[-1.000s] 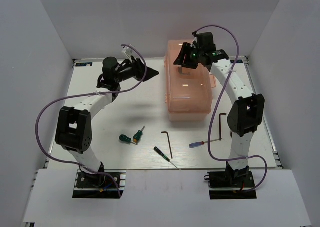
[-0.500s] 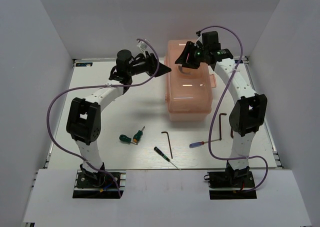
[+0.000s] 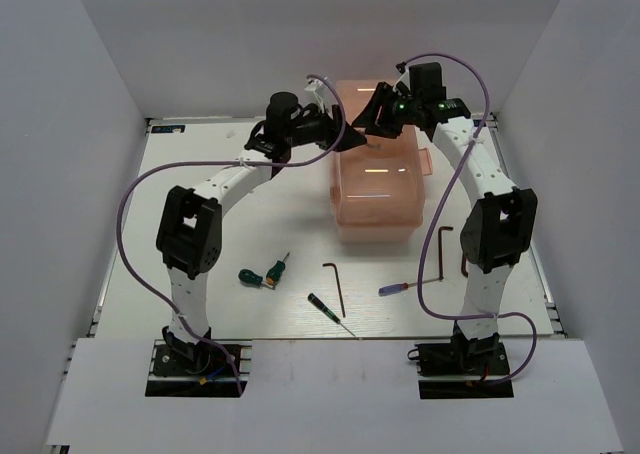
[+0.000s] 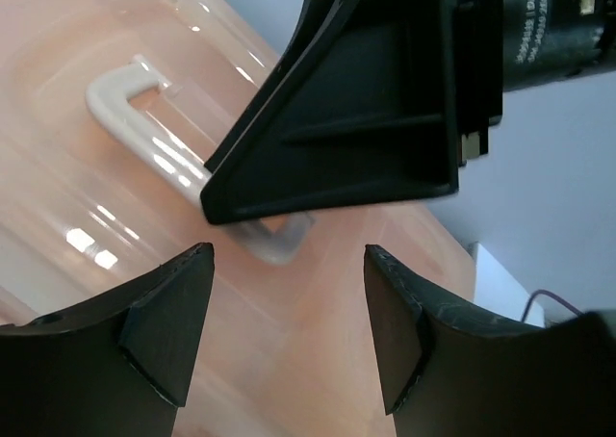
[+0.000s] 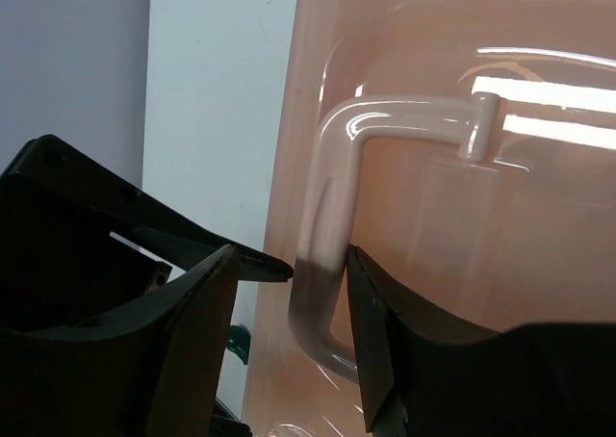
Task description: Sort the tools into containers
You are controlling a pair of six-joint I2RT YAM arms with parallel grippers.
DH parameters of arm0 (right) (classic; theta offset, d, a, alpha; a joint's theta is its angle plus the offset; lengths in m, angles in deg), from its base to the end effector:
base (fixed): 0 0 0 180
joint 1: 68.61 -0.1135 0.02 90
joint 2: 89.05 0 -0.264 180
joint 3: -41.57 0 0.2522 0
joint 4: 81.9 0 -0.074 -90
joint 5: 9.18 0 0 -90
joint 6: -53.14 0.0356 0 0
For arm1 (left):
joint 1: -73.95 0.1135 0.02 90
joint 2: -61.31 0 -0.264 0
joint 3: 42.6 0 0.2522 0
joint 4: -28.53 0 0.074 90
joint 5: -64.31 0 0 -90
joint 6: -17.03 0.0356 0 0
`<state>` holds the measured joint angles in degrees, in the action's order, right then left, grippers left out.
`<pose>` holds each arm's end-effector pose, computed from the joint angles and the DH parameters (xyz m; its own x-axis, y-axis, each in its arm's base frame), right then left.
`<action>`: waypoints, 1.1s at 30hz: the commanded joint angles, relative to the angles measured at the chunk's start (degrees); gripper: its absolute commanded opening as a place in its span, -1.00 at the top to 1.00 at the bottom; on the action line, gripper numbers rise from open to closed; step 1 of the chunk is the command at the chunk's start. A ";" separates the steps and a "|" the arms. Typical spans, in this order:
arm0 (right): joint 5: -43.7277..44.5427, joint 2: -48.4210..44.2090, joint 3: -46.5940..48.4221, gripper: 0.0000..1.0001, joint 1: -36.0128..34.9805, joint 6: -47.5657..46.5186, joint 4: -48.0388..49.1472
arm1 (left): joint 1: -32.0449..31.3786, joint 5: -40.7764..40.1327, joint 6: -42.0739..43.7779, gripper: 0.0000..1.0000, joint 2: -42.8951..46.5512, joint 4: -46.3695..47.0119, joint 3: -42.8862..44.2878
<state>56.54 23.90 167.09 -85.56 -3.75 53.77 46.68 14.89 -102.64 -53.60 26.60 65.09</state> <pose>0.4354 0.1480 0.3555 -0.7496 0.2921 -0.5940 -0.2277 0.7288 0.6457 0.4171 -0.2410 0.3052 -0.5776 -0.1252 -0.8066 0.7284 0.3670 -0.5786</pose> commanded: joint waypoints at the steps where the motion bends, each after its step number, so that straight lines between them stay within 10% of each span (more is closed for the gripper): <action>1: -5.52 -3.78 0.03 -0.08 -0.72 2.14 2.18 | -1.99 -6.03 3.82 -0.47 0.05 -8.40 5.11; 19: -7.81 -6.76 -1.02 -0.36 2.18 1.45 2.72 | -5.96 -20.18 5.85 -0.45 -6.73 -24.66 18.12; 28: 23.19 -16.52 -7.84 -0.32 6.12 -15.51 -2.05 | -6.48 -22.74 5.33 -0.30 -7.96 -26.43 19.97; 33: 18.93 -17.50 -18.75 -0.32 15.08 -16.06 -0.64 | -6.48 -23.53 4.28 -0.17 -9.62 -26.95 22.08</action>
<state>73.33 5.10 154.94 -76.20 -17.09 53.38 40.43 -6.95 -97.66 -61.47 3.70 85.00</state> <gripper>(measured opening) 0.664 0.593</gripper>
